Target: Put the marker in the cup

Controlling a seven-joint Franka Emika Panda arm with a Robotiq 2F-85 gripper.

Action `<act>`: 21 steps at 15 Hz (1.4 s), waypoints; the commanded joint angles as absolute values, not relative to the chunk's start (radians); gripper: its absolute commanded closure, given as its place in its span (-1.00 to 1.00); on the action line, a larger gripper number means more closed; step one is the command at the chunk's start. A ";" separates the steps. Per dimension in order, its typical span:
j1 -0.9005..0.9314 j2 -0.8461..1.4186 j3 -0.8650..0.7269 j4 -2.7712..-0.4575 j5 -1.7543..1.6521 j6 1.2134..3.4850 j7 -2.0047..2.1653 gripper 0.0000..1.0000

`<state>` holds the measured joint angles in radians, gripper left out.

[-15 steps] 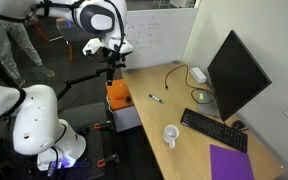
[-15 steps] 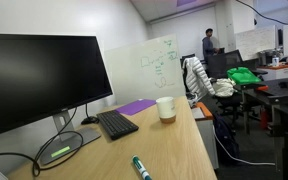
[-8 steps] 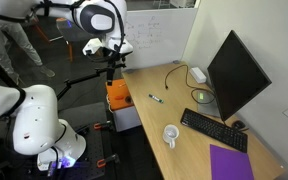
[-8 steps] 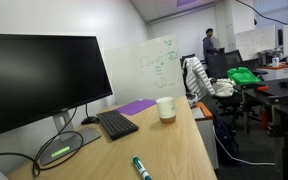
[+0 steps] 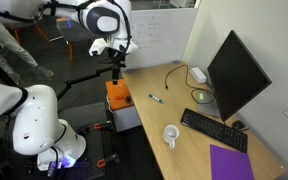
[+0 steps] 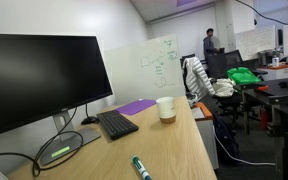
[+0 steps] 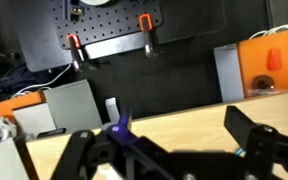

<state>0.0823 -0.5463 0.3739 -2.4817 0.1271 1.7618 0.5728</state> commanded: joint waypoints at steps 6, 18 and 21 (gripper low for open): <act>0.039 -0.052 0.327 -2.229 0.143 2.133 0.934 -1.00; 0.287 0.462 0.070 -1.967 -0.004 2.454 1.125 -1.00; 0.304 0.496 0.051 -1.931 -0.006 2.452 1.135 -1.00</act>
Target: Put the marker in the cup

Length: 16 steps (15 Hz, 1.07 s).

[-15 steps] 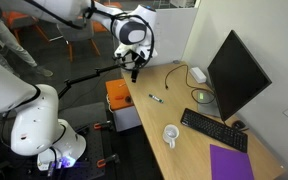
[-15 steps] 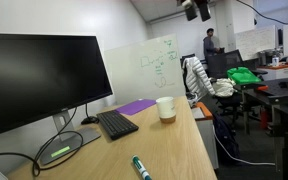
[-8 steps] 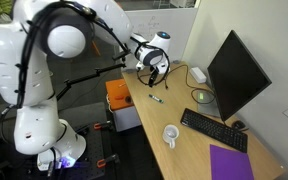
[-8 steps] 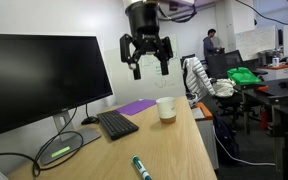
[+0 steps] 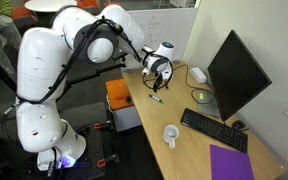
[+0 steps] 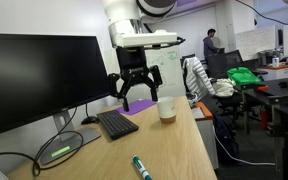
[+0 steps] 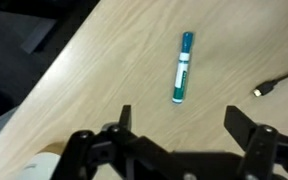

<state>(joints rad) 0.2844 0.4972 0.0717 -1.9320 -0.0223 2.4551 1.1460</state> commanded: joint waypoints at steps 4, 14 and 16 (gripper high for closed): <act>0.317 0.506 0.032 -1.931 -0.016 2.503 1.180 -1.00; 0.371 0.828 -0.046 -1.775 0.089 2.763 1.240 -1.00; 0.389 0.874 -0.060 -1.728 0.100 2.752 1.240 -1.00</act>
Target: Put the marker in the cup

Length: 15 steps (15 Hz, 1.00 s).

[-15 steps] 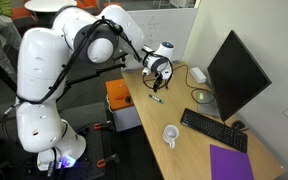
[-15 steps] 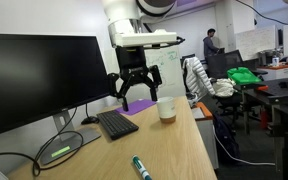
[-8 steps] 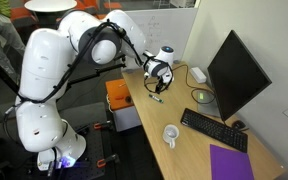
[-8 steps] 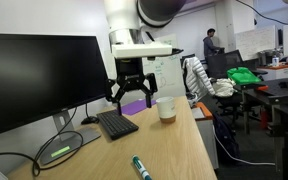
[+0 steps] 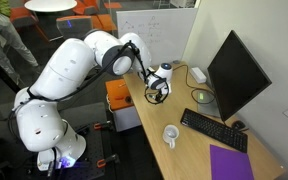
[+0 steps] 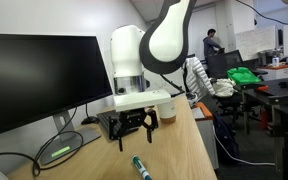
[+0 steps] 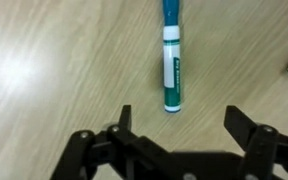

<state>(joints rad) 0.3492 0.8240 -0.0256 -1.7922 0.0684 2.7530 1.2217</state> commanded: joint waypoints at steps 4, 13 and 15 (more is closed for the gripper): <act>0.426 0.947 -0.087 -1.649 0.108 2.735 1.253 -1.00; 0.454 1.008 -0.112 -1.590 0.116 2.720 1.247 0.37; 0.451 1.004 -0.110 -1.591 0.120 2.719 1.246 0.68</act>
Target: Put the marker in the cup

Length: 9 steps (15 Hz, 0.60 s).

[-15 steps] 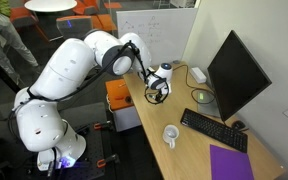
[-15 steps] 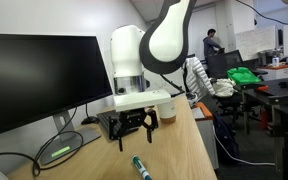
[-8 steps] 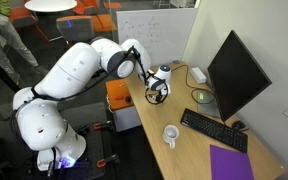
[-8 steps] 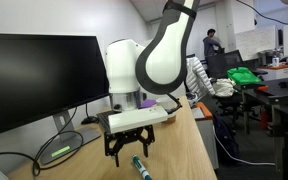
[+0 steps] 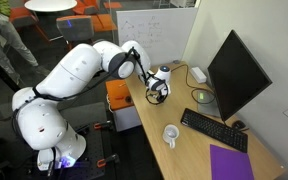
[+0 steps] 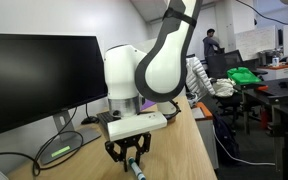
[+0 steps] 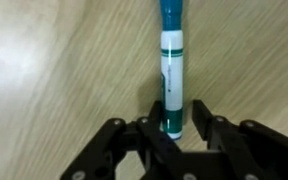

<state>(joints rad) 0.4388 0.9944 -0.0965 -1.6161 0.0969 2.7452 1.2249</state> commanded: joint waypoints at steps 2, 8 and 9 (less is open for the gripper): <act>0.464 0.993 -0.126 -1.597 0.117 2.715 1.259 0.98; 0.582 0.943 -0.309 -1.624 0.041 2.700 1.381 0.89; 0.620 0.935 -0.373 -1.628 0.013 2.693 1.427 0.89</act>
<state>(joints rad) 0.5356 0.9713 -0.2521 -1.6024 0.0736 2.7371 1.3096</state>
